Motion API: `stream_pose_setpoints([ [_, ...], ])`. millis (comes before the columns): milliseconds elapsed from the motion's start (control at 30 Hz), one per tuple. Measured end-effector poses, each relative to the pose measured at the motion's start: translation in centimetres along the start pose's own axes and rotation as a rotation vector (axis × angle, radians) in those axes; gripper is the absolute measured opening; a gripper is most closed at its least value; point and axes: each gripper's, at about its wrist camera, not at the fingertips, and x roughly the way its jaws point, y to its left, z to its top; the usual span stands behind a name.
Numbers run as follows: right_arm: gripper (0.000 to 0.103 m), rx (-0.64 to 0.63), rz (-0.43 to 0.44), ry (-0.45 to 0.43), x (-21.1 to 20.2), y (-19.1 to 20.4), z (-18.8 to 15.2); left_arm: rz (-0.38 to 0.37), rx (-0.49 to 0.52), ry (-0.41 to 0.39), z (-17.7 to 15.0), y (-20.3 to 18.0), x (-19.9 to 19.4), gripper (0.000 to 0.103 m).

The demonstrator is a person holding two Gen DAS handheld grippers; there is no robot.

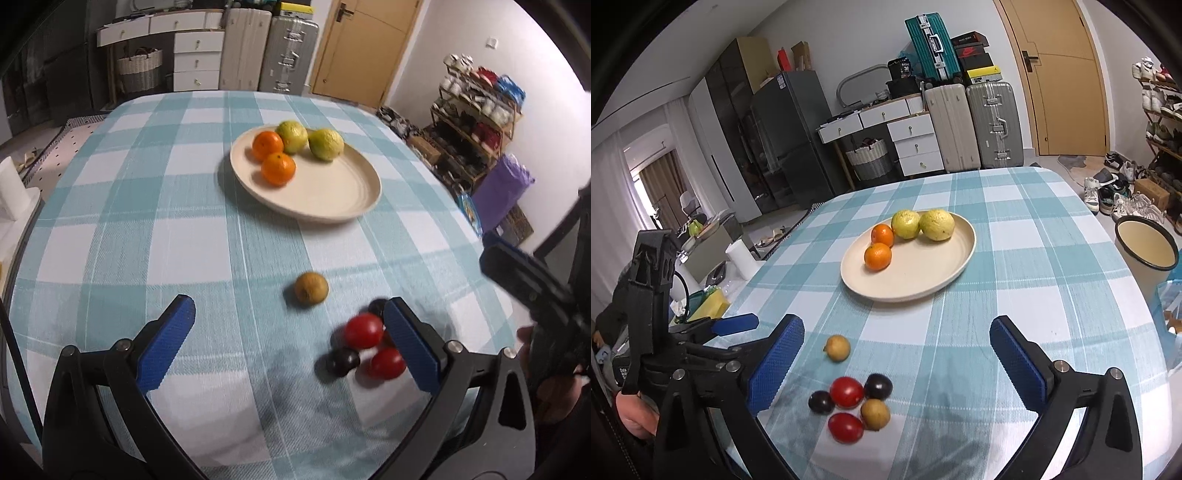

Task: Organize fruits
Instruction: 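Move the left tool to a dark plum and close on it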

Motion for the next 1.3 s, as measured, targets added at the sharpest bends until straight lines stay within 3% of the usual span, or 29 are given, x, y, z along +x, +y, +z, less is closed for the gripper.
stream_pose_setpoints([
  [333, 0.103, -0.022, 0.014, 0.03, -0.2, 0.7, -1.6, -0.01, 0.038, 0.078, -2.8, -0.1, 1.6, 0.102],
  [767, 0.103, -0.007, -0.002, 0.054, 0.0, 0.4, -2.5, -0.006, 0.08, 0.141, -3.6, -0.8, 3.6, 0.102],
  [933, 0.103, 0.004, -0.002, 0.062, 0.2, 0.1, -2.7, -0.039, 0.077, 0.145, -3.7, -0.7, 3.8, 0.101],
  [1100, 0.103, 0.015, 0.002, 0.07, 0.3, -0.2, -2.9, -0.112, 0.077, 0.136, -3.6, -0.7, 3.6, 0.091],
  [1300, 0.103, 0.023, 0.003, 0.077, 0.6, -0.6, -3.1, -0.152, 0.099, 0.117, -3.6, -1.1, 3.5, 0.065],
])
